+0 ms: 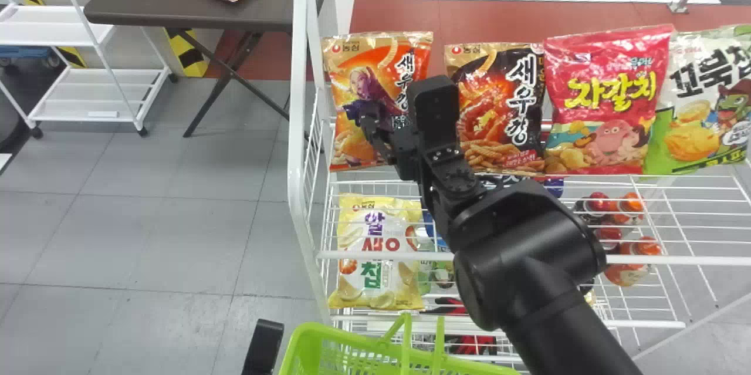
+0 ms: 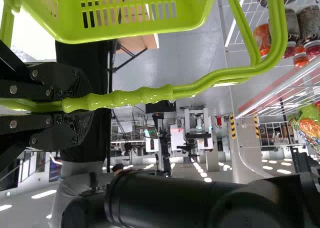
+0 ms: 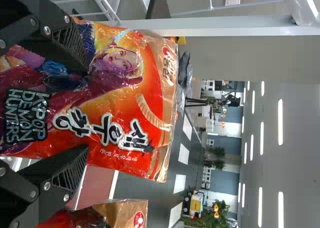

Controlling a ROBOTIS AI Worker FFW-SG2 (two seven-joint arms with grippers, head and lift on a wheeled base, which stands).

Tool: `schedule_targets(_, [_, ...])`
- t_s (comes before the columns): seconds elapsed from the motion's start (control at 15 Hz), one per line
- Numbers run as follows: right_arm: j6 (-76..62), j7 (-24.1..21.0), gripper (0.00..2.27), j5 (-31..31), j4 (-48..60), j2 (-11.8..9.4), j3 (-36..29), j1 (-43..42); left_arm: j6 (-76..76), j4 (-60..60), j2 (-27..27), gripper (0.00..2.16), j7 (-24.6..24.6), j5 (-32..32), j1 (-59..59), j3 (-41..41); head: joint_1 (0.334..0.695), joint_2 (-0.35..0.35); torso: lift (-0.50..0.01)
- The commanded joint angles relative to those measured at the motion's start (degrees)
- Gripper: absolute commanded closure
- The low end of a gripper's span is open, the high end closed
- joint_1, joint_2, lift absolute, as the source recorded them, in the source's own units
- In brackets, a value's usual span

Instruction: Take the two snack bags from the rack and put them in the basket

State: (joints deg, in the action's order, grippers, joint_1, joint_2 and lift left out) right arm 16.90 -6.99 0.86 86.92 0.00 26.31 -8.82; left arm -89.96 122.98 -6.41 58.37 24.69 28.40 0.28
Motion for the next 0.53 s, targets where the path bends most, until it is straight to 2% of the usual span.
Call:
schedule_targets(0.0, [4.51,1.89,1.63,0.72,0.00,0.05,-0.03,-0.76,-0.07,-0.37,0.26,1.88,-0.01,-0.08,-0.19,-0.37,0.695,0.027,-0.011])
schedule_targets(0.07, [4.86,1.89,1.96,0.63,0.53,0.05,-0.03,-0.58,-0.07,-0.37,0.26,1.88,-0.01,-0.08,-0.19,-0.37,0.695,0.029,-0.011])
schedule_targets(0.13, [5.56,1.89,2.08,0.63,1.85,0.05,-0.03,0.04,-0.07,-0.20,0.17,1.88,-0.01,-0.08,0.07,-0.37,0.695,0.030,-0.011])
schedule_targets(0.47, [8.37,1.89,2.08,1.51,11.60,0.05,-0.29,5.66,0.18,0.33,0.26,1.88,-0.10,-0.34,0.78,-0.46,0.695,0.039,-0.011])
